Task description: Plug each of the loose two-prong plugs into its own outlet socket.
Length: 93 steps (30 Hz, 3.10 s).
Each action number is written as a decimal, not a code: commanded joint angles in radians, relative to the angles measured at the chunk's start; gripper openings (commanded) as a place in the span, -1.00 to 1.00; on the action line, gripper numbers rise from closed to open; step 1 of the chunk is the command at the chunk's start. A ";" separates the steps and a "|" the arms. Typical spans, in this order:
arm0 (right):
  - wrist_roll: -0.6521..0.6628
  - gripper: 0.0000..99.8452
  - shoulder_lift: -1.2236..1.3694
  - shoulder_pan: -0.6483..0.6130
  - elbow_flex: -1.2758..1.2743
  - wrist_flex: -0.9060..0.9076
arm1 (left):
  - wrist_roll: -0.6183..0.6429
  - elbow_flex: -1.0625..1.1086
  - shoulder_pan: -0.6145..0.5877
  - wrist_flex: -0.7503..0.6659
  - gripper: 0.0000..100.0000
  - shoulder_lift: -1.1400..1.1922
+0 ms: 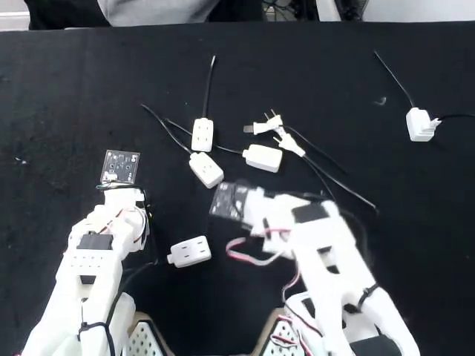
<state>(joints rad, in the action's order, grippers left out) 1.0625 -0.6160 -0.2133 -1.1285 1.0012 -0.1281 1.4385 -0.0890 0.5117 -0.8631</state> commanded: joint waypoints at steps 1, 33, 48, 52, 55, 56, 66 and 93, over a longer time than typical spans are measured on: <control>-0.071 -0.98 -0.008 0.037 0.199 0.221 | 0.002 -0.005 0.008 -0.011 -0.76 -0.014; -0.727 -0.98 -0.344 -0.264 -0.150 -0.408 | 0.008 -0.581 0.085 0.497 -0.77 -0.018; -0.718 -0.98 -0.337 -0.388 -0.133 -0.419 | 0.149 -0.263 0.157 0.387 -0.94 -0.542; -0.717 -0.98 -0.337 -0.393 -0.131 -0.419 | 0.153 -0.151 0.173 0.385 -0.94 -0.773; -0.671 -0.98 -0.337 -0.431 -0.139 -0.419 | 0.157 -0.088 0.205 0.353 -0.94 -0.858; -0.657 -0.98 -0.337 -0.453 -0.140 -0.416 | 0.157 -0.070 0.223 0.341 -0.94 -0.870; -0.641 -0.98 -0.337 -0.482 -0.150 -0.419 | 0.184 0.004 0.383 0.265 -0.94 -0.879; -0.649 -0.98 -0.344 -0.477 -0.130 -0.410 | 0.184 0.130 0.386 0.256 -0.94 -0.878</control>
<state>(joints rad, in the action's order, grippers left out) 0.4120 -0.9337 -0.6843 -1.2850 0.6068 0.0483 1.5735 0.2885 0.7818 -1.7484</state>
